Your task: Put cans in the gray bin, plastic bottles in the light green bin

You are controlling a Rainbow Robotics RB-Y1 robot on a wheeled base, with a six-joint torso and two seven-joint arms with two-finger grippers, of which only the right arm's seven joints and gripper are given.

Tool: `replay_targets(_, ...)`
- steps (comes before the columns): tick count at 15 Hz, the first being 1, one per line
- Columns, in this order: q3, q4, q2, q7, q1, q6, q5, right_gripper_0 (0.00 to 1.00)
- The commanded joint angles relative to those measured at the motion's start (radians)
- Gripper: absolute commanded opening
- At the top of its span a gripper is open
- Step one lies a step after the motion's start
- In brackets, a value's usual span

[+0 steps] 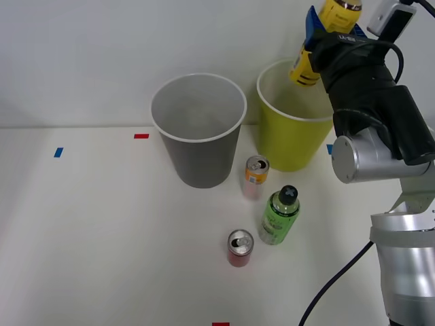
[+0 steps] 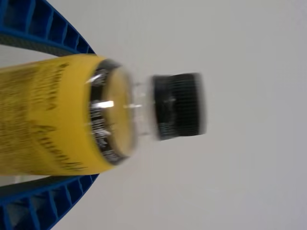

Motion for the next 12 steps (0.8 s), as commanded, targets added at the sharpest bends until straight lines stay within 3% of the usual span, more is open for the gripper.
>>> replay_targets(1, -0.001, 0.0, 0.001, 0.002, 0.001, -0.001, -0.001, 1.0)
replay_targets(12, -0.012, 0.0, -0.006, 0.0, 0.003, -0.007, -0.016, 1.0)
